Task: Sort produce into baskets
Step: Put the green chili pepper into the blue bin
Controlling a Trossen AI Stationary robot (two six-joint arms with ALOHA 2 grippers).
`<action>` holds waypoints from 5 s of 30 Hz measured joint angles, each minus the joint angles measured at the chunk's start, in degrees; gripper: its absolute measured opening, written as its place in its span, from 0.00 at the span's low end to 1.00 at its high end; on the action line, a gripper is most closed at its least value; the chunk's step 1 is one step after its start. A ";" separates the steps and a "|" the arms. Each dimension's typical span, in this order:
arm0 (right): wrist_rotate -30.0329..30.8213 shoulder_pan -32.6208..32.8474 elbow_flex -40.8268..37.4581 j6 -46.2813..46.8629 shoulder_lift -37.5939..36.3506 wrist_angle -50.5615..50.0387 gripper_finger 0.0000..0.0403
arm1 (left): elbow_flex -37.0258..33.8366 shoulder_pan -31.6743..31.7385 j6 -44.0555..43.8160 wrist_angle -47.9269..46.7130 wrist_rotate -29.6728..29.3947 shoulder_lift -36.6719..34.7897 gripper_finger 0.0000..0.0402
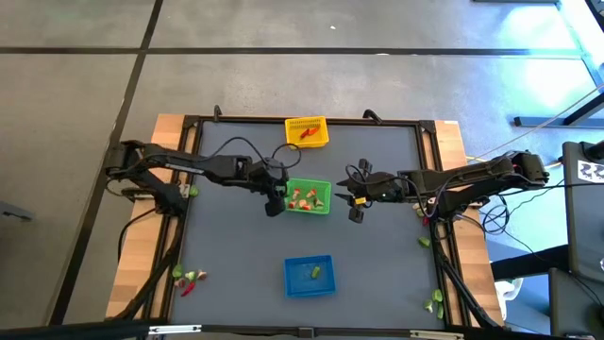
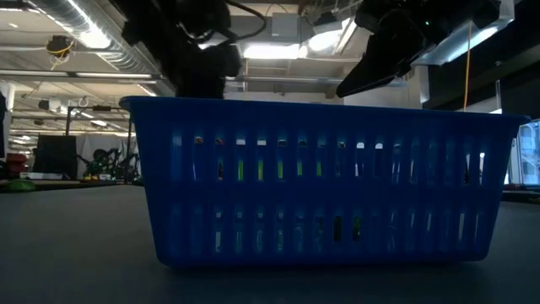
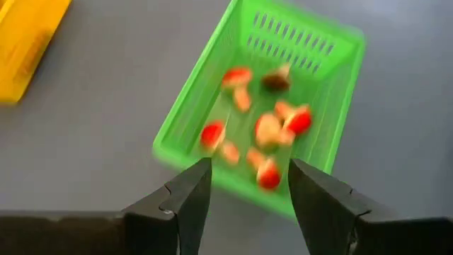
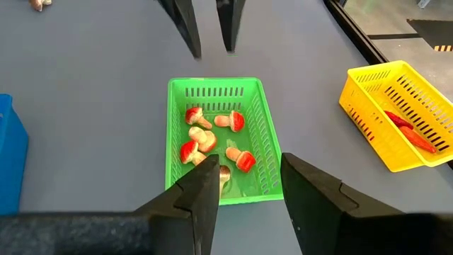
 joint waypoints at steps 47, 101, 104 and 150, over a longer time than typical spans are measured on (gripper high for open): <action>0.02 0.00 0.00 0.02 0.00 2.67 0.38 | -9.90 14.89 -17.46 -54.66 -8.45 2.05 0.46; 0.00 0.00 0.00 0.02 0.00 0.73 0.38 | 0.33 7.17 -10.29 -51.51 -8.34 -4.30 0.02; 0.00 0.00 0.00 0.12 0.00 0.79 0.38 | 1.32 5.02 -12.02 -48.57 -7.98 -7.38 0.01; -6.72 -0.02 0.00 5.41 0.00 2.36 0.38 | 1.62 -27.96 -12.44 14.81 -4.23 -0.55 0.01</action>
